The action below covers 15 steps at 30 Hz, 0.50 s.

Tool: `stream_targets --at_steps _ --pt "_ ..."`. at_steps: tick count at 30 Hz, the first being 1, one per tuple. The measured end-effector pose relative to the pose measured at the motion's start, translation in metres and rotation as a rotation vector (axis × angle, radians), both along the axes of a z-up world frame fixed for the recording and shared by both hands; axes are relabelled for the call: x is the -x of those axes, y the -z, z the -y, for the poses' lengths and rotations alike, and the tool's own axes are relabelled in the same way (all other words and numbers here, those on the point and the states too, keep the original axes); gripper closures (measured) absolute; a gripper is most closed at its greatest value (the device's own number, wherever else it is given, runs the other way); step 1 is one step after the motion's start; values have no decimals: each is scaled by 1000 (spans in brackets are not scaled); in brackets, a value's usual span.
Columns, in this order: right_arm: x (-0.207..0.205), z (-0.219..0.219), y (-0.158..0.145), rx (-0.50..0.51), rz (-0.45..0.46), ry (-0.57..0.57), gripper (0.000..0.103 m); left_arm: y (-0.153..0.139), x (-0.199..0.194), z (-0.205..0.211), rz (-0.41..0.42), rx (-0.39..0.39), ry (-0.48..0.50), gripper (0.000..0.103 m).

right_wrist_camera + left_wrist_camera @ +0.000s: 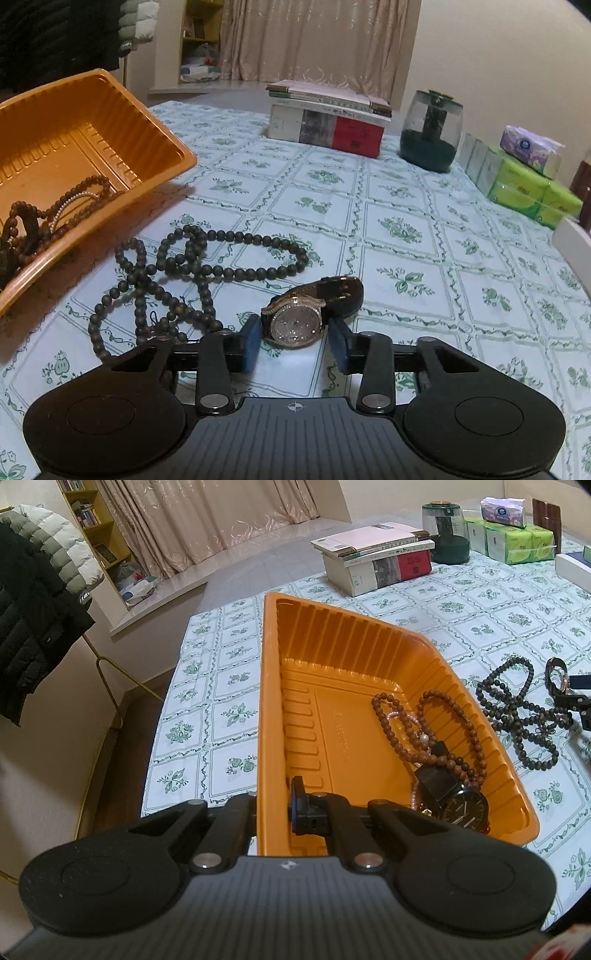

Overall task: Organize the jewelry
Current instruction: 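Grasp the rhinestone wristwatch by its face with the right gripper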

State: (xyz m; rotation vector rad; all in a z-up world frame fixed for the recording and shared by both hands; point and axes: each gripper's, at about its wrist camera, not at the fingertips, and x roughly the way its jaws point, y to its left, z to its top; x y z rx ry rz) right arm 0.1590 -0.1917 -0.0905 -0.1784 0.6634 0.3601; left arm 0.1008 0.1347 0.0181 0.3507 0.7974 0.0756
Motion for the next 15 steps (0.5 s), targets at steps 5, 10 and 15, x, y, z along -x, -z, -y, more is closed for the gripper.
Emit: stream_targets --at_steps 5,10,15 --pt "2 0 0 3 13 -7 68 0 0 0 -1 -3 1 99" --pt "5 0 -4 9 14 3 68 0 0 0 -1 -3 1 99" --pt "9 0 -11 33 24 14 69 0 0 0 -1 -3 2 99"
